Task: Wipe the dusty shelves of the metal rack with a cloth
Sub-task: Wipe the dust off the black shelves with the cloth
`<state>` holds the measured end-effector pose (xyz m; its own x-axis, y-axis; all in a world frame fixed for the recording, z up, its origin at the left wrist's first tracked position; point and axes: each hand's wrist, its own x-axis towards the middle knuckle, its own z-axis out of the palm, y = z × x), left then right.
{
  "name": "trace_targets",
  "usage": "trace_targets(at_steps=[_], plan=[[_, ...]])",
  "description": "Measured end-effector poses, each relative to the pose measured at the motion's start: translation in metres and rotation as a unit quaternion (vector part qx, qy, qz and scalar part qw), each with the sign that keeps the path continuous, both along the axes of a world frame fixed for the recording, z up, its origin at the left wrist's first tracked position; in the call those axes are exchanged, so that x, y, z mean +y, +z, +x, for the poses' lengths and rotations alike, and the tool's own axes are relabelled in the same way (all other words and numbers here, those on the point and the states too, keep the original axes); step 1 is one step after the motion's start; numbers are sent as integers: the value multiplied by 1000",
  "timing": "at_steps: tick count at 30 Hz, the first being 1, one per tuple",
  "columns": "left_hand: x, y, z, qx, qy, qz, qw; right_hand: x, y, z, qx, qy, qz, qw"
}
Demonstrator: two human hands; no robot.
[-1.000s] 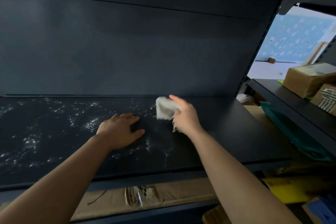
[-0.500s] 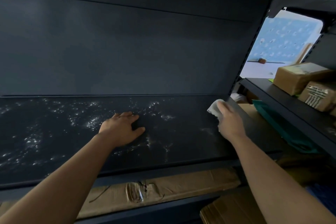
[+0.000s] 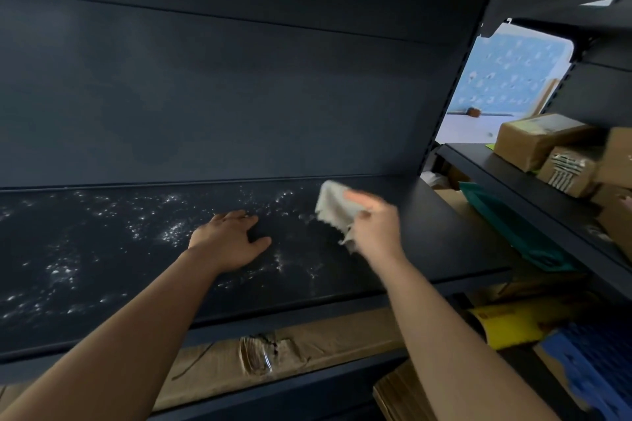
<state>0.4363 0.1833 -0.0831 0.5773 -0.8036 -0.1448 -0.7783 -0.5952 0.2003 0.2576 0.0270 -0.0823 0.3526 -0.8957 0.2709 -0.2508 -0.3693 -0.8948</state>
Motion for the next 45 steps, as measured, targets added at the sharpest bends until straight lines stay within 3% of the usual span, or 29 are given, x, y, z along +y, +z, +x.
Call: trace_targets(at_steps=[2,5,7,13,17,19,21,25,27,31,36,39,42,45], plan=[[-4,0,-8,2,-10,-1,1000,-29,2,-35,30,-79,8,996],[-11,1,-17,-3,-18,-14,1000,-60,-6,-94,268,-106,-58,956],[-8,1,-13,-1,-19,-7,1000,-63,-16,-94,317,-94,-74,941],[9,-9,11,-8,34,11,999,8,-31,-19,269,91,-133,950],[17,-9,17,-8,37,12,999,45,-35,12,169,215,-100,957],[21,-9,22,-6,43,4,999,24,-33,13,141,158,-140,967],[23,-6,24,-22,47,-8,999,-14,-30,-3,183,53,-159,969],[23,-2,25,-48,57,0,997,-82,-39,-39,368,-83,-183,908],[23,-1,25,-48,53,14,997,-91,-40,-34,364,-80,-170,912],[24,-5,25,-36,56,24,998,-73,-32,7,289,-26,-79,954],[24,-7,26,-40,63,12,997,-3,-26,64,283,149,-169,932],[25,-5,27,-32,64,8,997,15,-23,80,217,206,-184,936],[32,-2,34,-43,76,1,996,-20,-19,75,161,119,-181,963],[42,-4,44,-64,100,8,993,-83,-20,52,186,-26,-78,979]])
